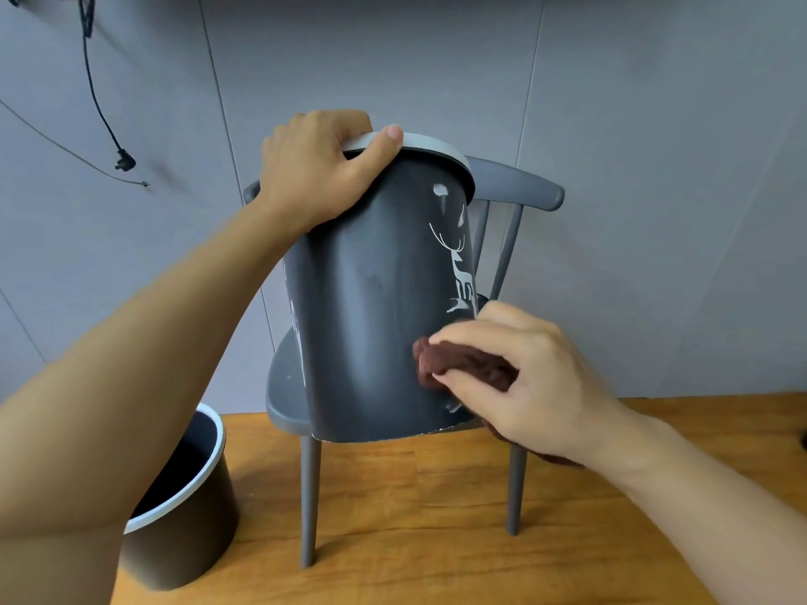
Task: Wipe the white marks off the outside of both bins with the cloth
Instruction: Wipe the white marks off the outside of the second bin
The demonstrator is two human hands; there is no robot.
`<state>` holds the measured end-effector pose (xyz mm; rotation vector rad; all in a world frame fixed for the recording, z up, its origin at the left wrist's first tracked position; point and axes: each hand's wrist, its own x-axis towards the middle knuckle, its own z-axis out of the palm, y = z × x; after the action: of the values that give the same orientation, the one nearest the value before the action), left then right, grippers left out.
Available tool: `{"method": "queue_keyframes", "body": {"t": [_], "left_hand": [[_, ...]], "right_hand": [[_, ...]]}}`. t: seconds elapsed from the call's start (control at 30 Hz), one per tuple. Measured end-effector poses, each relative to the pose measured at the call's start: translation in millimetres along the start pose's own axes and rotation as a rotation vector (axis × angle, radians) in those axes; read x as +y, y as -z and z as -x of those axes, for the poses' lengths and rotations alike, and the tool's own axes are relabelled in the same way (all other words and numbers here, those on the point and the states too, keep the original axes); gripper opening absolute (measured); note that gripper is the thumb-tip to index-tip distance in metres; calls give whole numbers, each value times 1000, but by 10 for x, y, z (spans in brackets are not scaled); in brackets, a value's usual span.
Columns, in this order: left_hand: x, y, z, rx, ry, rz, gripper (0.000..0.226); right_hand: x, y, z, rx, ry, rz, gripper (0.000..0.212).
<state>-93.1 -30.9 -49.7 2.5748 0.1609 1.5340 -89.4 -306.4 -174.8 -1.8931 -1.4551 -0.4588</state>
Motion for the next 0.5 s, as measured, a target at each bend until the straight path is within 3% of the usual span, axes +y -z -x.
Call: {"method": "queue_keyframes", "body": {"t": [0.07, 0.27, 0.43, 0.5], "left_hand": [[-4, -6, 0, -3, 0, 3, 59], [-59, 2, -3, 1, 3, 16, 60], [-54, 21, 7, 2, 0, 13, 60], [-38, 20, 14, 0, -2, 10, 59]], "right_hand": [[9, -44, 0, 4, -15, 29, 30], [44, 15, 212, -227, 124, 125, 17], [146, 51, 134, 75, -9, -44, 24], [156, 8, 71, 125, -27, -35, 30]]}}
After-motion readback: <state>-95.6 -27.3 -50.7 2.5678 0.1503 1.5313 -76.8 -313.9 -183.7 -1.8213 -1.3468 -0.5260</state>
